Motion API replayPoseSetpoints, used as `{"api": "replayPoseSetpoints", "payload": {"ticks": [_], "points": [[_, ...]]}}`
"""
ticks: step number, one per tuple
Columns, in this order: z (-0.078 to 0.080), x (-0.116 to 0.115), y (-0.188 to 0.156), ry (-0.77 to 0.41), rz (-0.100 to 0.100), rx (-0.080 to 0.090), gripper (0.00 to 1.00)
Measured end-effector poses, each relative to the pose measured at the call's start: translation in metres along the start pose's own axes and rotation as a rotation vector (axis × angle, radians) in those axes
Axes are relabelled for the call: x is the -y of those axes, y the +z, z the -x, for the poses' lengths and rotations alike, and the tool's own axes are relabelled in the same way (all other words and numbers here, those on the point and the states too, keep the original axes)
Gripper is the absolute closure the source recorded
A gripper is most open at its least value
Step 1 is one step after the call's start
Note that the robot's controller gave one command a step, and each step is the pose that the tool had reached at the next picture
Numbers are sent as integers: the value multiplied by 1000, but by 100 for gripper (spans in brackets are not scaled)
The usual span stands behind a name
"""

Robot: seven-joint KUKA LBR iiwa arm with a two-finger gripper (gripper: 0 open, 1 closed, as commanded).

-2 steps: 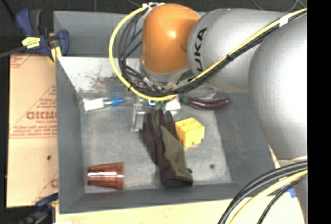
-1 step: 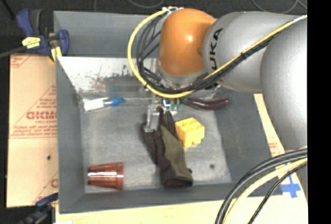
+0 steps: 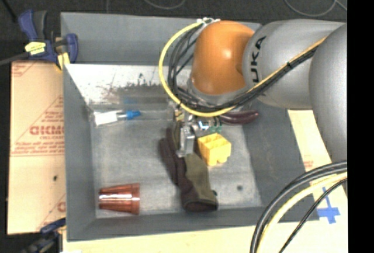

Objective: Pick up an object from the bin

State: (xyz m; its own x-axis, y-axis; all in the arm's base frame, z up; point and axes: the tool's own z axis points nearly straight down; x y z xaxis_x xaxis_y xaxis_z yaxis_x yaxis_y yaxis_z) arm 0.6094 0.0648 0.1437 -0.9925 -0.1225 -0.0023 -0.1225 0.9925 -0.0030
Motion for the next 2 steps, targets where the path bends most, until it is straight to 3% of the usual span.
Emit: {"api": "replayPoseSetpoints", "payload": {"ticks": [1,2], "points": [[-35,31,48,-204,6,6,100],[-35,31,48,-203,6,6,100]]}}
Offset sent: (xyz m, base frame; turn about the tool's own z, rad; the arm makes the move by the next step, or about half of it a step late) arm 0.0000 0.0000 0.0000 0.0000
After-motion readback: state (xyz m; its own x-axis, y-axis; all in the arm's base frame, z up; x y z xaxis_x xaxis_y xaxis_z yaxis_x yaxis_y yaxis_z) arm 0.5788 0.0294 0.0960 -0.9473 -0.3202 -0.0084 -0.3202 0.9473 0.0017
